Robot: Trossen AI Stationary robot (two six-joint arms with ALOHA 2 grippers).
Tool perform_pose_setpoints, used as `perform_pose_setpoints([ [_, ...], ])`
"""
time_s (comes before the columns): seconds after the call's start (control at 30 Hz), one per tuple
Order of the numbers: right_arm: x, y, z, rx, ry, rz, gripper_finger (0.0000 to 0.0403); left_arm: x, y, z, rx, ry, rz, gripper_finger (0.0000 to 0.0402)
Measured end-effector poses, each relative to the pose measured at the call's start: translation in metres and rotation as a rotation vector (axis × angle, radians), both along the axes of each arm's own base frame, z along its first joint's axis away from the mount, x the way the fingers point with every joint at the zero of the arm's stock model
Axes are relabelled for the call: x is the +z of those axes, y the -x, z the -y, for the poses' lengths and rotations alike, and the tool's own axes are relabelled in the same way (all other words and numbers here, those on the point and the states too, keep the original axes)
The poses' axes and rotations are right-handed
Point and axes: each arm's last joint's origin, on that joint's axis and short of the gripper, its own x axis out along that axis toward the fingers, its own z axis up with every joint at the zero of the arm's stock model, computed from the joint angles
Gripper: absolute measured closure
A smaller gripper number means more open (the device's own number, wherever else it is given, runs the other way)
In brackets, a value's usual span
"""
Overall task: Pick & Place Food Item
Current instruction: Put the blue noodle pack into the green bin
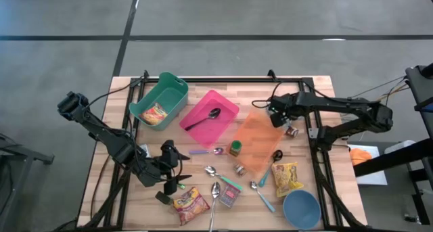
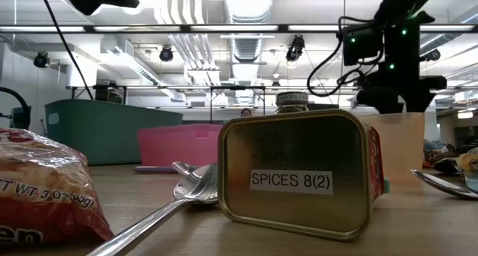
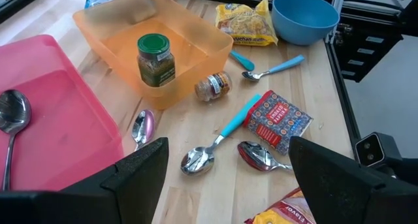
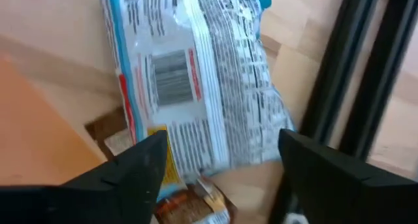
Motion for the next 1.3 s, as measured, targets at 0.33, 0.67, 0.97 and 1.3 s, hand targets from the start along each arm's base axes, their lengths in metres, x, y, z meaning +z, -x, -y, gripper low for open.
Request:
perform_pose_setpoints([
  [0.33,-0.023,0.014,0.007,-0.136,-0.008,0.013,0.0081,0.000,0.000,0.000,-0.001,0.000,0.000,0.0085],
  [0.67,-0.035,0.015,0.006,-0.134,-0.022,0.051,0.0166,0.000,0.000,0.000,0.000,0.001,0.000,0.0085],
  [0.97,-0.033,0.015,0.006,-0.134,-0.017,0.053,0.0294,0.000,0.000,0.000,0.000,0.002,0.000,0.0085],
  [1.3,-0.032,0.015,0.007,-0.106,-0.001,0.029,0.0385,0.000,0.000,0.000,0.000,0.001,0.000,0.0085],
])
